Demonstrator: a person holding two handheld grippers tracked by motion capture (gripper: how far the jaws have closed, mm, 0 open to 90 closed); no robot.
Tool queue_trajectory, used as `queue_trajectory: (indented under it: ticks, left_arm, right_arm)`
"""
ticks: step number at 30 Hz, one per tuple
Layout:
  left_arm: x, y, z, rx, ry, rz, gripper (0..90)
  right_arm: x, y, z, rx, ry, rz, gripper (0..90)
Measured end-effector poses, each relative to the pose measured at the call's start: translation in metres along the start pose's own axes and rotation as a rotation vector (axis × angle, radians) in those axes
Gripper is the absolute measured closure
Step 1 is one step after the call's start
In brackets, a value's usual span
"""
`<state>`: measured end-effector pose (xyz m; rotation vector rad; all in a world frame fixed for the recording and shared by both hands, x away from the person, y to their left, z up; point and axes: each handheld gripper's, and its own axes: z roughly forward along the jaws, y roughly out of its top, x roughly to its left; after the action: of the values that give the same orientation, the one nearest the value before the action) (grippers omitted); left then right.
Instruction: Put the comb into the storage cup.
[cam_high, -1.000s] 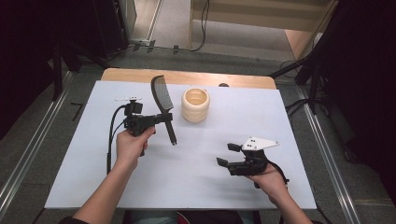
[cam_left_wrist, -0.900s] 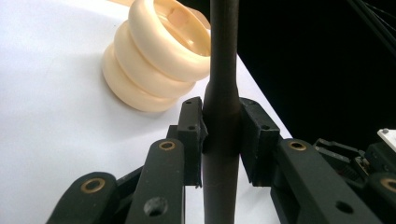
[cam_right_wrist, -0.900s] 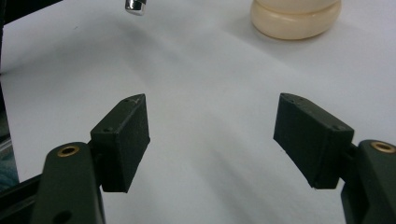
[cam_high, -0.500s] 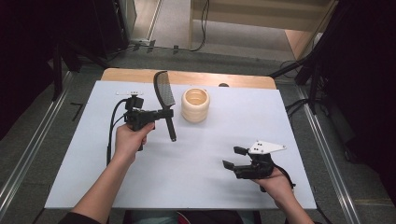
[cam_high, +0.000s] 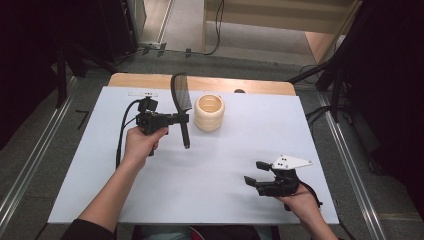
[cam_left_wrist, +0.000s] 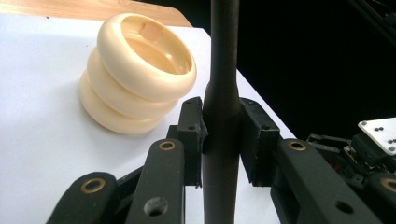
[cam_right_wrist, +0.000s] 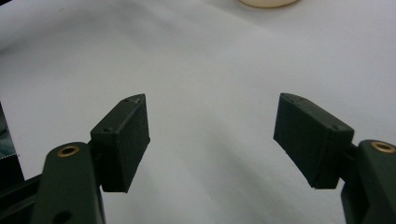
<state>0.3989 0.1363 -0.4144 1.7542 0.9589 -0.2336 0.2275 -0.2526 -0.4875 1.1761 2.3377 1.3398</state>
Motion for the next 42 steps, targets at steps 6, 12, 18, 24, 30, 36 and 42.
queue_trajectory:
  ticks: [6, 12, 18, 24, 30, 36, 42]
  left_arm:
    - [-0.001, 0.006, 0.006, 0.025, -0.009, 0.038, 72.8]
    - [-0.002, 0.014, 0.01, 0.047, -0.026, 0.068, 72.8]
    - [-0.001, 0.023, 0.013, 0.047, -0.058, 0.088, 72.8]
    - [-0.001, 0.027, 0.015, 0.052, -0.073, 0.1, 72.8]
    - [-0.003, 0.036, 0.019, 0.051, -0.08, 0.12, 72.8]
    - [-0.005, 0.044, 0.022, 0.048, -0.072, 0.131, 72.8]
    - [-0.009, 0.054, 0.024, 0.033, -0.055, 0.156, 72.8]
  right_arm:
    - [-0.004, -0.003, -0.005, -0.003, -0.012, 0.01, 24.8]
    - [-0.005, -0.004, -0.005, 0.0, -0.013, 0.016, 24.8]
    - [-0.006, -0.004, -0.003, 0.007, -0.012, 0.013, 24.8]
    - [-0.007, -0.005, -0.002, 0.011, -0.006, 0.02, 24.8]
    - [-0.008, -0.005, -0.002, 0.014, -0.008, 0.025, 24.8]
    - [-0.008, -0.006, -0.001, 0.021, -0.004, 0.025, 24.8]
    - [-0.008, -0.006, -0.001, 0.028, -0.009, 0.026, 24.8]
